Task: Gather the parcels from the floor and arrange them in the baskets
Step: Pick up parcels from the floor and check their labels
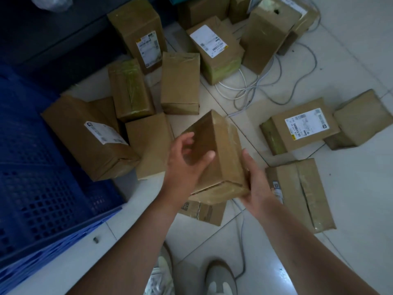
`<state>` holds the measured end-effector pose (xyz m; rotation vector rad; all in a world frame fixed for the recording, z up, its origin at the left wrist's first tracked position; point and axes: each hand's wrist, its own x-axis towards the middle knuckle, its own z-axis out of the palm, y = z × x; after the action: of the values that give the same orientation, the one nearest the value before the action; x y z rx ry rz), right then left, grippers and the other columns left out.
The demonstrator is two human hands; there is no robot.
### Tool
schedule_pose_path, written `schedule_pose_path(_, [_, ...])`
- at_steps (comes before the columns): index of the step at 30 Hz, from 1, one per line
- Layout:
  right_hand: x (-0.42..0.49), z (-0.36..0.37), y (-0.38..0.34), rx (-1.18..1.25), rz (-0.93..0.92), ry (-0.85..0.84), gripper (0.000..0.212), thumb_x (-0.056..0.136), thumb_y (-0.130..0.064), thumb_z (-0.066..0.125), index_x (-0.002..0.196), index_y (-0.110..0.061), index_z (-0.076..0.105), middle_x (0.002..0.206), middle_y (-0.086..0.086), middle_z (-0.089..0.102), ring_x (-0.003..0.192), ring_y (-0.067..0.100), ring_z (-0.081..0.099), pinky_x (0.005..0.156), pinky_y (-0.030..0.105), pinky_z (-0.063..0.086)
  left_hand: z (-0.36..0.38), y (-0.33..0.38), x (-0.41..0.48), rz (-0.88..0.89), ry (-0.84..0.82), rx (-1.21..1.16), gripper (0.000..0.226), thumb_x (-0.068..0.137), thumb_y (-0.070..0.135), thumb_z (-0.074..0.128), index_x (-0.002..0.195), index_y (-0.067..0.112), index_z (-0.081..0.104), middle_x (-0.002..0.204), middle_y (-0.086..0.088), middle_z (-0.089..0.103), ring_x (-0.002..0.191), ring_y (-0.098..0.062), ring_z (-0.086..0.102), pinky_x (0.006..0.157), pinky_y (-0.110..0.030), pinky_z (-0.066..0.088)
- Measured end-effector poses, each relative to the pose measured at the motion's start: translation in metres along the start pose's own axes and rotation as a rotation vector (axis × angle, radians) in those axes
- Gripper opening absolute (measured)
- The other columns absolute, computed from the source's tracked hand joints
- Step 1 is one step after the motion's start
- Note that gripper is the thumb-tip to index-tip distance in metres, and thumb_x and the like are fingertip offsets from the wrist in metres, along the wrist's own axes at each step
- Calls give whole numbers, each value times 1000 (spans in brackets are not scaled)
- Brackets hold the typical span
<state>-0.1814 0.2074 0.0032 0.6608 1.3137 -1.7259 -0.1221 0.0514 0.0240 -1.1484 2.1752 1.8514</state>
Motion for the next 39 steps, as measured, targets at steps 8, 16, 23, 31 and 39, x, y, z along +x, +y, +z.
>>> schedule_pose_path(8, [4,-9,18,135,50,-35,60,86,-52,55,132,-15,59,124,17,67,116,33,64,102,51,48,10,-4,-7,-131,-23,-12,114,61,60,80,150,40,12,145,6,31,115,-10,44,71,-14,41])
schedule_pose_path(16, [23,-14,3,-187,-154,87,26,100,-26,53,124,-24,63,99,1,71,87,19,61,68,34,50,-7,-7,6,31,102,-166,34,101,23,50,132,36,44,119,22,56,106,11,53,86,-12,40])
schedule_pose_path(23, [23,6,7,-156,-9,-58,72,75,-63,69,133,-22,57,121,5,71,111,24,68,99,48,51,-5,6,20,-89,119,-26,74,80,53,71,143,39,35,136,11,41,117,-4,49,101,-31,45])
schedule_pose_path(31, [35,13,1,-333,-256,130,48,91,-45,64,136,-44,47,135,2,52,118,14,55,103,50,47,-7,-18,17,-166,-19,-174,43,105,45,24,123,29,59,128,5,61,118,-13,57,100,-35,45])
schedule_pose_path(39, [39,4,35,-66,-42,113,108,62,-59,81,151,-34,27,139,-1,56,117,21,61,98,49,50,-5,-25,28,-191,-22,263,105,66,65,75,150,40,18,154,2,30,139,-22,33,112,-53,35])
